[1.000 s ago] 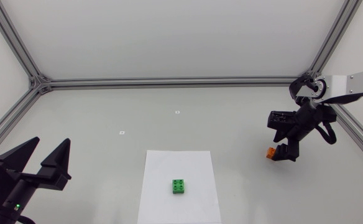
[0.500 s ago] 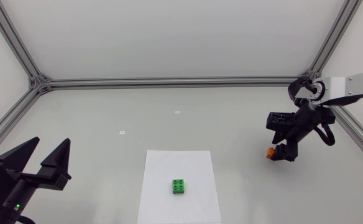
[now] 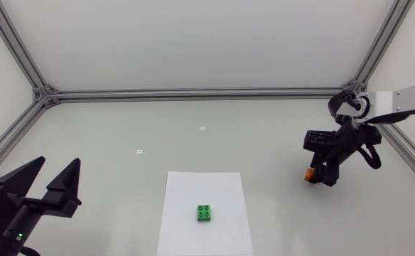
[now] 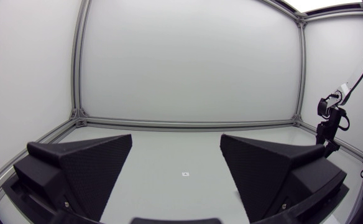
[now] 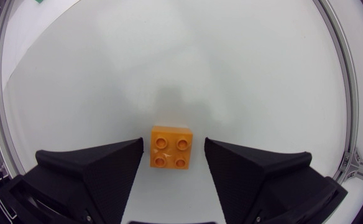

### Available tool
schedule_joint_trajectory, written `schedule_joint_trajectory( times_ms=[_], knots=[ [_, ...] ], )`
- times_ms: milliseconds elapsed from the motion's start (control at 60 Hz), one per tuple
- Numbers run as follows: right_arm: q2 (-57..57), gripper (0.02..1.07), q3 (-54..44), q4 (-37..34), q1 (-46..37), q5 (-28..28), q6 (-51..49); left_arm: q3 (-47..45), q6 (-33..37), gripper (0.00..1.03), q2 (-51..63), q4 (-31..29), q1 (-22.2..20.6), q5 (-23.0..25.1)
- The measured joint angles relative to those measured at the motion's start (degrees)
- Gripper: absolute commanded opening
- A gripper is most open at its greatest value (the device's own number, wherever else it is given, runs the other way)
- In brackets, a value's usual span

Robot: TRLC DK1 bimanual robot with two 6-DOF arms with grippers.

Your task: Pick up the orange 2x2 brick with the right arm and stack it on top of the green 2x2 brick in the center

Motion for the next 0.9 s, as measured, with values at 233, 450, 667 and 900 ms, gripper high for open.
schedule_joint_trajectory(
  times_ms=[233, 450, 667, 900],
  knots=[
    [0.76, 0.63, -0.31, 0.52, -0.07, 0.02, 0.0, 0.0, 0.0, 0.99, -0.02, 0.0, 0.0, 0.0],
    [0.94, 0.45, -0.31, 0.63, -0.33, 0.02, 0.0, 0.0, 0.0, 0.99, -0.02, -0.02, 0.0, 0.0],
    [2.03, 0.26, 0.79, -1.79, -0.77, -1.09, 0.02, 0.0, 0.0, 0.99, -0.02, 0.0, 0.0, 0.0],
    [-1.84, 0.25, 0.17, -4.68, -0.81, -2.62, 0.0, 0.0, 0.0, 0.99, -0.02, 0.0, 0.0, 0.0]
  ],
)
